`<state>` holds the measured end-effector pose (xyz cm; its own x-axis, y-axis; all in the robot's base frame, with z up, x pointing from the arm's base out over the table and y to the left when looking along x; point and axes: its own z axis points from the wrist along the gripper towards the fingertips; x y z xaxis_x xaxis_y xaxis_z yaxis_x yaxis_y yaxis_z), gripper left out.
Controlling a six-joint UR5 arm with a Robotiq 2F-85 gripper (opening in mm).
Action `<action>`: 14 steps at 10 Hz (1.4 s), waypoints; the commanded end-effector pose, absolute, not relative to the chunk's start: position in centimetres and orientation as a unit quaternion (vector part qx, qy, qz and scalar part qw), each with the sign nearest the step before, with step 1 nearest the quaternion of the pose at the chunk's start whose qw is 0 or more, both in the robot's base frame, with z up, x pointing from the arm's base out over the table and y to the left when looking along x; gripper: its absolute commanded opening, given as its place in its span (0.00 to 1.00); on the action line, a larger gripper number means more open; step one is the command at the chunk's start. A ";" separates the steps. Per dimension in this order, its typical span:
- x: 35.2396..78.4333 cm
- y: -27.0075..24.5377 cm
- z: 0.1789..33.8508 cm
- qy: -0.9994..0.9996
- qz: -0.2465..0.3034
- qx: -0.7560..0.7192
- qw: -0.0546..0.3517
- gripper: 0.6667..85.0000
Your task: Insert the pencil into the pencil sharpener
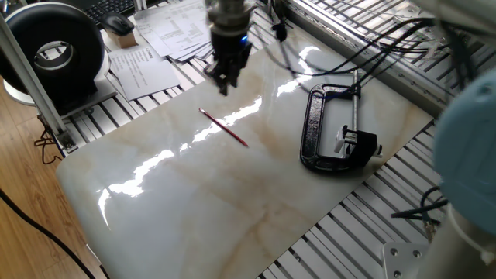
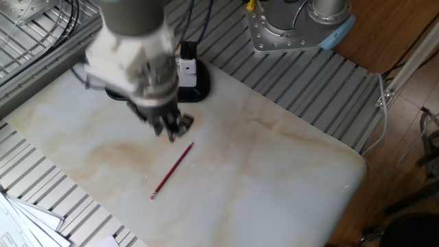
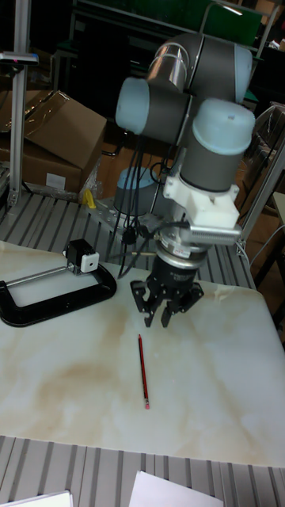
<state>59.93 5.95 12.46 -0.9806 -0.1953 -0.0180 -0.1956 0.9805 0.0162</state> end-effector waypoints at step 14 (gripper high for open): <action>64.2 5.6 2.5 0.996 0.019 -0.089 0.025 0.32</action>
<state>64.84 7.11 4.01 -0.9783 -0.2003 -0.0537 -0.2014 0.9794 0.0165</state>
